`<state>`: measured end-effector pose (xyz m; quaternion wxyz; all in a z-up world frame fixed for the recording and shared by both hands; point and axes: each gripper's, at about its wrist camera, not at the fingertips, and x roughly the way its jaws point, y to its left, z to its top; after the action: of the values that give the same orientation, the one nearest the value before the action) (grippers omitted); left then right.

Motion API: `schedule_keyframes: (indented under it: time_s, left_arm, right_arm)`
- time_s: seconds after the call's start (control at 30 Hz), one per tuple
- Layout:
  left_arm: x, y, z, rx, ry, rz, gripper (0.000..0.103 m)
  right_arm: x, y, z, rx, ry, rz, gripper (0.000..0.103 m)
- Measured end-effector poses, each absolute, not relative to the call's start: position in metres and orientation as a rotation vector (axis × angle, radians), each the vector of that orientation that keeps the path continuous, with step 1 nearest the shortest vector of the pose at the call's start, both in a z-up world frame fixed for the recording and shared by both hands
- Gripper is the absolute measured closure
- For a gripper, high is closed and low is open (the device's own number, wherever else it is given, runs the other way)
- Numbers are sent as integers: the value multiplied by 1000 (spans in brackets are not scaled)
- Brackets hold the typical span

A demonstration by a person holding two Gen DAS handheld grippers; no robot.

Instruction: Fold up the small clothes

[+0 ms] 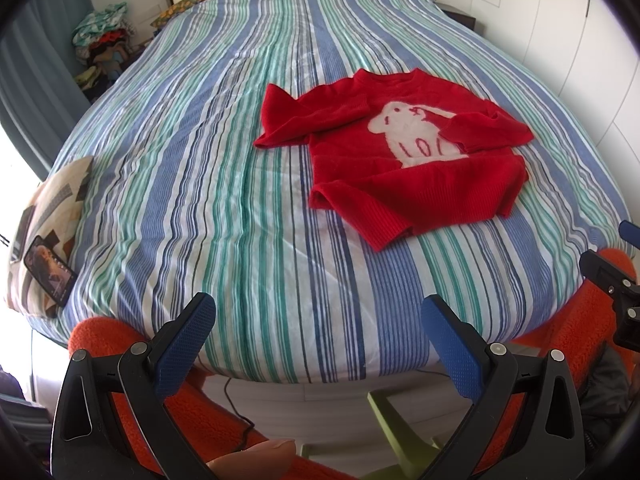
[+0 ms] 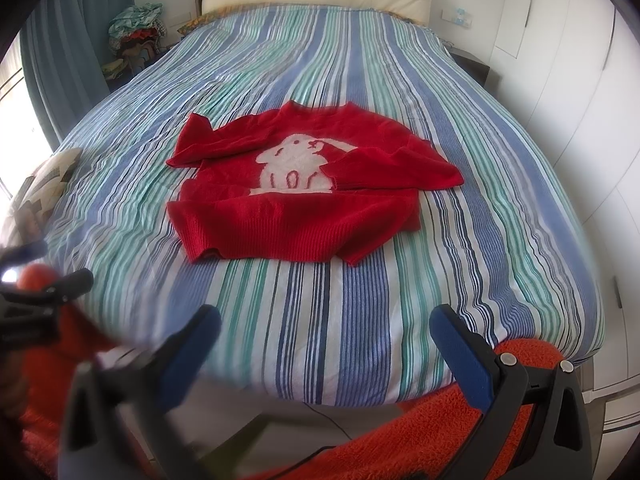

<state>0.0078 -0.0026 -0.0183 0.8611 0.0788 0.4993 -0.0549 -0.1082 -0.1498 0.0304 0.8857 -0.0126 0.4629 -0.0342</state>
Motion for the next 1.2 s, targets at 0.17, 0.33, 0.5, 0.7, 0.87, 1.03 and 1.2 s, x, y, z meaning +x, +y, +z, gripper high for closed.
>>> schedule_keyframes:
  time_s: [0.17, 0.33, 0.5, 0.7, 0.87, 1.03, 1.2]
  left_arm:
    - [7, -3, -18, 165, 1045, -115, 0]
    - [6, -5, -16, 165, 1043, -117, 0]
    - [6, -5, -16, 165, 1043, -117, 0]
    - [6, -4, -16, 165, 1043, -117, 0]
    - [6, -5, -16, 165, 1044, -117, 0]
    - [6, -5, -16, 164, 1043, -116, 0]
    - [7, -5, -15, 163, 1050, -115, 0]
  right_arm:
    - [-109, -149, 30, -26, 963, -70, 0]
    - [-110, -146, 31, -31, 962, -65, 0]
    - [-109, -145, 31, -33, 963, -62, 0]
    - [-108, -144, 31, -35, 963, -59, 0]
    - [-108, -144, 32, -35, 962, -58, 0]
    - [-109, -144, 32, -35, 961, -58, 0]
    - [-108, -143, 32, -34, 962, -58, 0]
